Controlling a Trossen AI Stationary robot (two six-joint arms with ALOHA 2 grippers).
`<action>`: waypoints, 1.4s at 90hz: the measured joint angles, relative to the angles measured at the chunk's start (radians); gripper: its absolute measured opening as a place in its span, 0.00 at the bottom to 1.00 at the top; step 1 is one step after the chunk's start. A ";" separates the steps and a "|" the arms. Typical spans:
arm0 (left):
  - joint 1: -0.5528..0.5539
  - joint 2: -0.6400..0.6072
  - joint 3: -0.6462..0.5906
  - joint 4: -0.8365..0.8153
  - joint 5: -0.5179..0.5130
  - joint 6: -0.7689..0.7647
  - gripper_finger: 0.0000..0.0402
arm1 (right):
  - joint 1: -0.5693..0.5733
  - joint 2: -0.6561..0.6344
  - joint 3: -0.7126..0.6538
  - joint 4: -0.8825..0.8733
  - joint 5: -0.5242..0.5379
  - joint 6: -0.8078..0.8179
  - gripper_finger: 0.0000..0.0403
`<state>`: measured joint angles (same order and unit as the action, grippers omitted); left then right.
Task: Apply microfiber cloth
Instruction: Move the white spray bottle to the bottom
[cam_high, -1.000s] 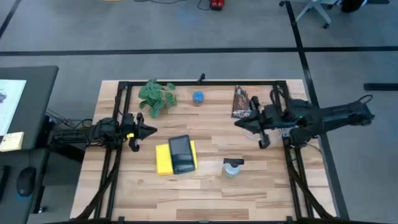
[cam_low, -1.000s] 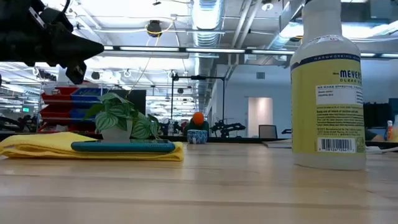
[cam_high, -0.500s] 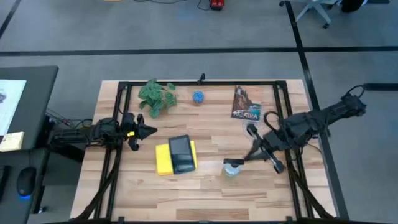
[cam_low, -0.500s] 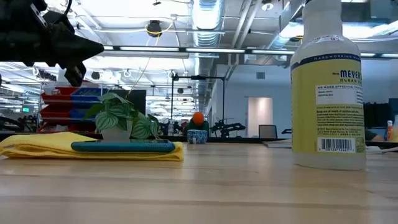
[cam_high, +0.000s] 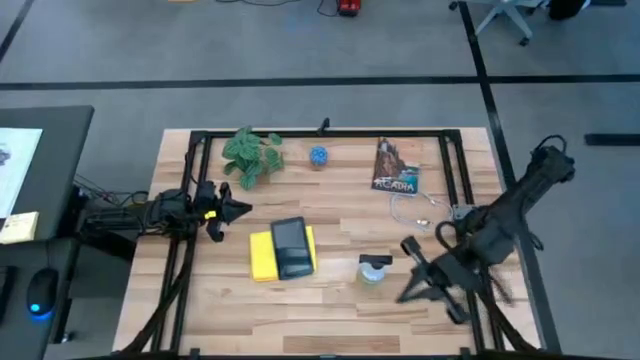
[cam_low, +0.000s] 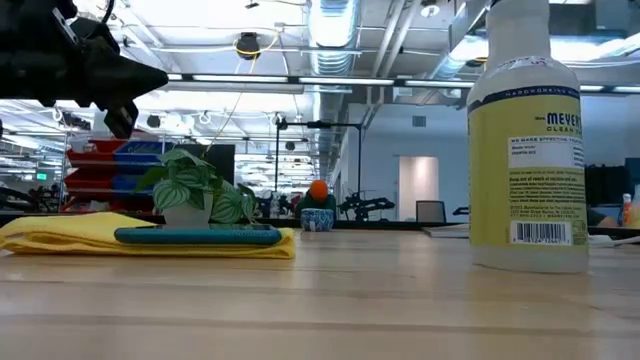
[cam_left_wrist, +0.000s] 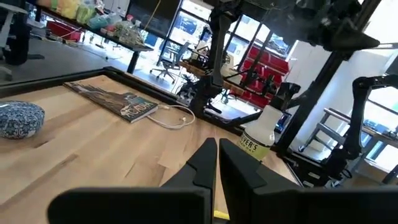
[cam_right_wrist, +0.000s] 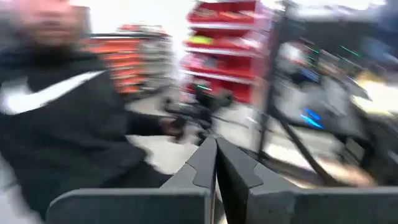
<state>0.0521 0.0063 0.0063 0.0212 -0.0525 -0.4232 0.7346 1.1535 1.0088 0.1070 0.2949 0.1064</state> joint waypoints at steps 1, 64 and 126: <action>0.000 0.000 0.000 0.000 0.000 0.000 0.00 | 0.002 0.001 0.000 -0.012 0.009 0.017 0.00; 0.000 0.000 0.000 -0.001 -0.005 0.002 0.00 | 0.115 0.035 0.000 -0.657 0.332 0.872 0.02; 0.000 0.000 0.000 -0.003 -0.008 0.001 0.00 | -0.017 0.145 0.000 -0.673 0.334 0.694 0.67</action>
<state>0.0521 0.0063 0.0067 0.0177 -0.0608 -0.4221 0.7175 1.2985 1.0088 -0.5659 0.6288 0.8007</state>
